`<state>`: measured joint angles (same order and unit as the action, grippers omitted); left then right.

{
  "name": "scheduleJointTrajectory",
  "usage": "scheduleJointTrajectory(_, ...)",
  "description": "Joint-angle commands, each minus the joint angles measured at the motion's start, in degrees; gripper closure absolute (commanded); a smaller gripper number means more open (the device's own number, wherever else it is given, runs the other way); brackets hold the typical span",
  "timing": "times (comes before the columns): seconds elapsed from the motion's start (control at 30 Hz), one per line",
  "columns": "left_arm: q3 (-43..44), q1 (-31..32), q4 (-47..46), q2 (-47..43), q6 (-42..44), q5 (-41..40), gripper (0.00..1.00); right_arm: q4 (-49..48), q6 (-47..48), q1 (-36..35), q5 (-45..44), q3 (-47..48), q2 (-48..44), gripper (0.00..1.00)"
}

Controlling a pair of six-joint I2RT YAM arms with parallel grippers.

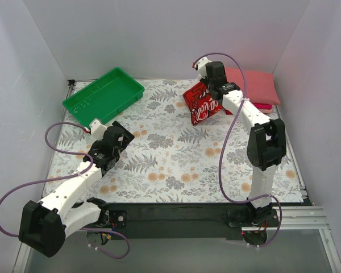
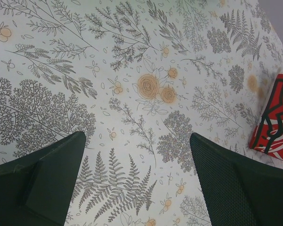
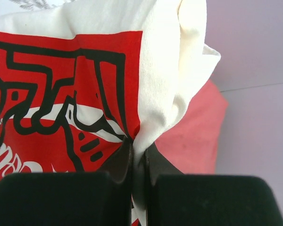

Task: Fold and stack the t-shirts
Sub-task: Neatly place the folded tshirt to the corner

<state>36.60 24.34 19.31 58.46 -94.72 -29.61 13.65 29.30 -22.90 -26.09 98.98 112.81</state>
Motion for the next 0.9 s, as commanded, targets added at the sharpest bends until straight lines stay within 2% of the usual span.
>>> scheduleJointTrajectory(0.0,2.42,-0.08,0.99,-0.1,0.67,-3.62,0.08,-2.93,6.2,1.27,-2.74,5.69,-1.46,0.99)
scheduleJointTrajectory(0.27,3.13,-0.17,1.87,0.34,0.5,-4.32,0.08,-3.28,9.99,4.78,-4.76,11.41,-0.05,0.99)
scheduleJointTrajectory(0.87,4.01,-0.08,2.13,1.31,0.24,-3.97,0.08,-3.19,7.27,7.42,-6.08,18.53,-4.09,0.99)
